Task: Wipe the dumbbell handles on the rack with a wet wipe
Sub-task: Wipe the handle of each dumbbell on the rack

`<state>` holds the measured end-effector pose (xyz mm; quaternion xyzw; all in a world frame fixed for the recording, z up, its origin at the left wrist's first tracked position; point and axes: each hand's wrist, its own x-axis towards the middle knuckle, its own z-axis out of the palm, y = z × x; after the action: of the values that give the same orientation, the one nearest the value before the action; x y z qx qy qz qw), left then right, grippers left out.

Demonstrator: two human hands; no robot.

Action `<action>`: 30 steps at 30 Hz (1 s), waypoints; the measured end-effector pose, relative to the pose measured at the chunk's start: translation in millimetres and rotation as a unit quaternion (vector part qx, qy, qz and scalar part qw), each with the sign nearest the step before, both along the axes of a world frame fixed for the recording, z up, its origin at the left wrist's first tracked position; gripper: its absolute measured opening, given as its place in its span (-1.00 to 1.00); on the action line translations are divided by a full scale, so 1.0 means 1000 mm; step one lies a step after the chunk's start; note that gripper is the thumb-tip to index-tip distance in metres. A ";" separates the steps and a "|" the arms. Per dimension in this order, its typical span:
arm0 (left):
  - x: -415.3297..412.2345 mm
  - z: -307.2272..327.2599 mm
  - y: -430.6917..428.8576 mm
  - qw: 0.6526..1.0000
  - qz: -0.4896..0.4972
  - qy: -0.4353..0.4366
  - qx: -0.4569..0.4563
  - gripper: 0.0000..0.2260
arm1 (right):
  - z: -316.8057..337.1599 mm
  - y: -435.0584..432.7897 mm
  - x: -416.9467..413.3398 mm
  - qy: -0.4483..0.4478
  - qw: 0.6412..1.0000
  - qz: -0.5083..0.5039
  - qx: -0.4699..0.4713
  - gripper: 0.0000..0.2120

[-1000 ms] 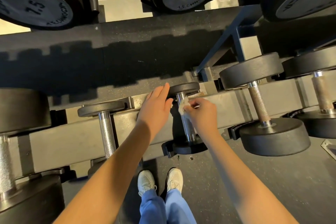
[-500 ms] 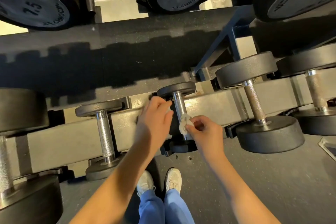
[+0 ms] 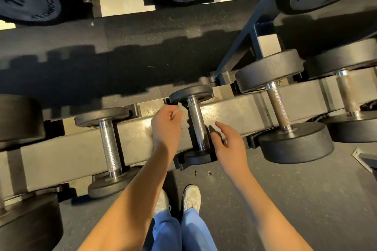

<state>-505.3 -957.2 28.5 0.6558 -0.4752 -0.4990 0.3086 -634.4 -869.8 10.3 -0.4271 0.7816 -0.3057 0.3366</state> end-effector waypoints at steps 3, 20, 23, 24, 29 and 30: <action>-0.014 -0.006 -0.005 0.997 -0.069 -0.034 -0.008 -0.91 | -0.017 0.006 0.008 0.003 1.000 0.017 0.016 -0.68; -0.027 -0.018 -0.008 0.997 -0.044 -0.051 -0.030 -0.86 | -0.024 0.009 0.011 0.018 1.000 0.006 0.004 -0.62; -0.022 -0.024 0.018 0.983 -0.117 -0.126 -0.070 -0.84 | -0.027 0.009 0.011 0.025 1.000 0.006 -0.005 -0.52; -0.021 -0.026 0.028 0.978 -0.137 -0.137 -0.075 -0.81 | -0.027 0.009 0.011 0.026 1.000 0.005 -0.007 -0.51; -0.014 -0.026 0.030 0.969 -0.184 -0.135 -0.095 -0.78 | -0.027 0.007 0.011 0.030 0.999 -0.001 -0.009 -0.50; -0.015 -0.025 0.023 0.972 -0.168 -0.125 -0.101 -0.79 | -0.027 0.007 0.011 0.030 0.999 0.000 -0.010 -0.50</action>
<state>-519.9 -934.0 3.8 0.5890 -0.6616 -0.4069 0.2229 -623.2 -862.6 -17.1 -0.4396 0.7882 -0.3002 0.3088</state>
